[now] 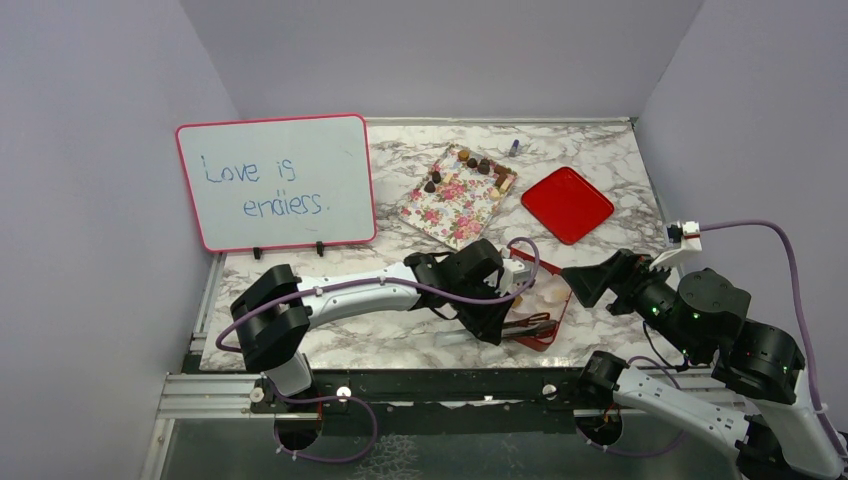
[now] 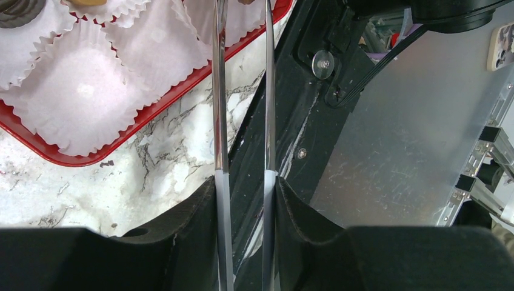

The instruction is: Pack the chocolate

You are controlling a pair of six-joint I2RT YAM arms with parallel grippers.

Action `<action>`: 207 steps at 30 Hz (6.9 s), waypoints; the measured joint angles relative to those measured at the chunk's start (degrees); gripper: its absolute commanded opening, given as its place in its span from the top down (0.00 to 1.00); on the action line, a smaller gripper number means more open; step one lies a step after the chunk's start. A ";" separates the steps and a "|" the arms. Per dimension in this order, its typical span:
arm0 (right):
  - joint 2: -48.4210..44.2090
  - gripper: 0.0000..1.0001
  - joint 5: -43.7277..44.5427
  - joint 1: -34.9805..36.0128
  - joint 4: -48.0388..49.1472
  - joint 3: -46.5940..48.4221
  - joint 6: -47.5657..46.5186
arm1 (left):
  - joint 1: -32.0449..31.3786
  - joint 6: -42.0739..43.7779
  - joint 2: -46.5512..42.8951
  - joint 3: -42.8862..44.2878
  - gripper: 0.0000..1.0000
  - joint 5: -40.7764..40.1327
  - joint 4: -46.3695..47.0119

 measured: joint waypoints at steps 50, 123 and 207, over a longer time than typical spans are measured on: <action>-0.07 0.06 -0.04 0.00 0.44 0.00 0.00 | 15.87 -0.04 0.31 10.34 0.61 -32.02 -3.06; -0.44 0.06 -0.11 0.00 -0.04 1.46 0.07 | 30.12 8.68 22.43 23.32 0.94 -30.93 -1.84; -0.04 0.06 -0.42 0.00 -0.50 0.46 1.18 | 10.40 14.12 -6.60 4.13 0.88 6.99 -15.63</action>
